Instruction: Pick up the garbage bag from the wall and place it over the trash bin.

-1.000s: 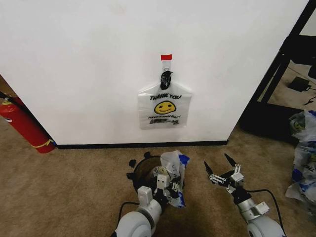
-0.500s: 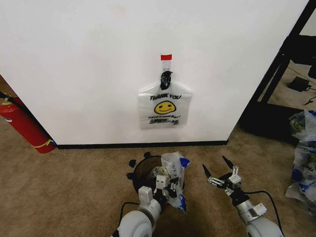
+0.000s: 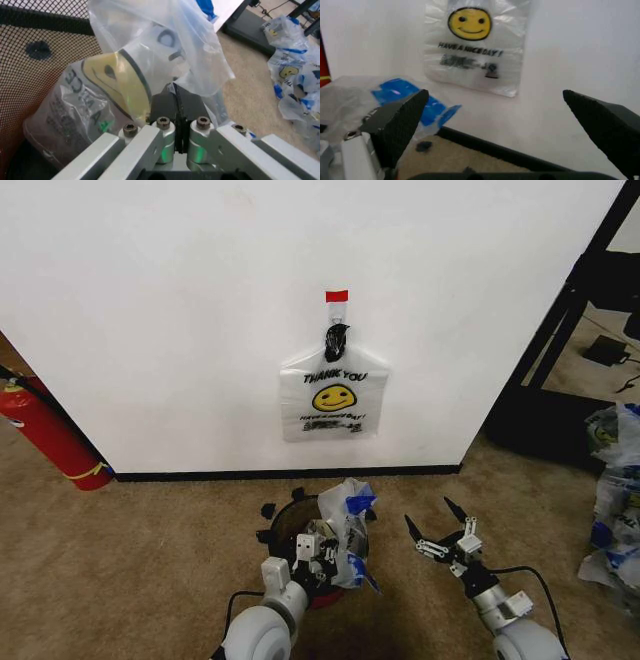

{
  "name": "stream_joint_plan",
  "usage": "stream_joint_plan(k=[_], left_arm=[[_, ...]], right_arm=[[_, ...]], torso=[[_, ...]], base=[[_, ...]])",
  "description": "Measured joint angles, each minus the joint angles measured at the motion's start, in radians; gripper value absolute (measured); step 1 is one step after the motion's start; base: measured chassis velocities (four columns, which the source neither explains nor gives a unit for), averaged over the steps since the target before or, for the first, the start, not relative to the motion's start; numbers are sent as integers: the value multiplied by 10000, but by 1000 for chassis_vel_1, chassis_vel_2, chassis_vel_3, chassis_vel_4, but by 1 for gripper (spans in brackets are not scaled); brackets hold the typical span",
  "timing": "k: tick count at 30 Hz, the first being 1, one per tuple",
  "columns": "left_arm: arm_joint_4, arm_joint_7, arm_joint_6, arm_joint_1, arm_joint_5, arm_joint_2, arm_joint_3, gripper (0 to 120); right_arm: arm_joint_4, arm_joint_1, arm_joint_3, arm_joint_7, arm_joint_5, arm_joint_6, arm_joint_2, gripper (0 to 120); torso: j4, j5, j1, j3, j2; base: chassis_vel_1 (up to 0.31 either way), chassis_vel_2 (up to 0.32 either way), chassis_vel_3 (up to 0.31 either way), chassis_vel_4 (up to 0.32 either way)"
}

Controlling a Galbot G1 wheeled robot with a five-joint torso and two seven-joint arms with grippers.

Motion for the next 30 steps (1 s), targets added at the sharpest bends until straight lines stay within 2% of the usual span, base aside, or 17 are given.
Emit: stream_joint_plan(k=[5, 6, 10, 14, 24, 30], left_arm=[[-156, 172, -52, 199, 197, 13, -38, 0], [-156, 172, -52, 199, 197, 13, -38, 0], [-254, 307, -110, 379, 311, 42, -90, 0], [-337, 365, -139, 465, 363, 40, -110, 0], [-372, 359, -148, 486, 429, 7, -111, 0], [-444, 326, -143, 484, 424, 34, -113, 0]], right_arm=[[214, 179, -1042, -220, 1288, -1204, -98, 100], [214, 179, -1042, -220, 1288, -1204, -98, 100], [221, 533, -1679, -640, 2154, -2331, -214, 100], [232, 867, -2028, -798, 2642, -2848, -261, 100], [340, 1391, -2210, -662, 2883, -4249, -528, 100], [109, 1482, -2160, -822, 2899, -4302, -518, 100]], torso=[[0, -1, 0, 0, 0], [0, -1, 0, 0, 0], [2, 0, 0, 0, 0], [1, 0, 0, 0, 0], [0, 0, 0, 0, 0], [0, 1, 0, 0, 0]], base=[[0, 0, 0, 0], [0, 0, 0, 0], [0, 0, 0, 0], [0, 0, 0, 0], [0, 0, 0, 0], [0, 0, 0, 0]])
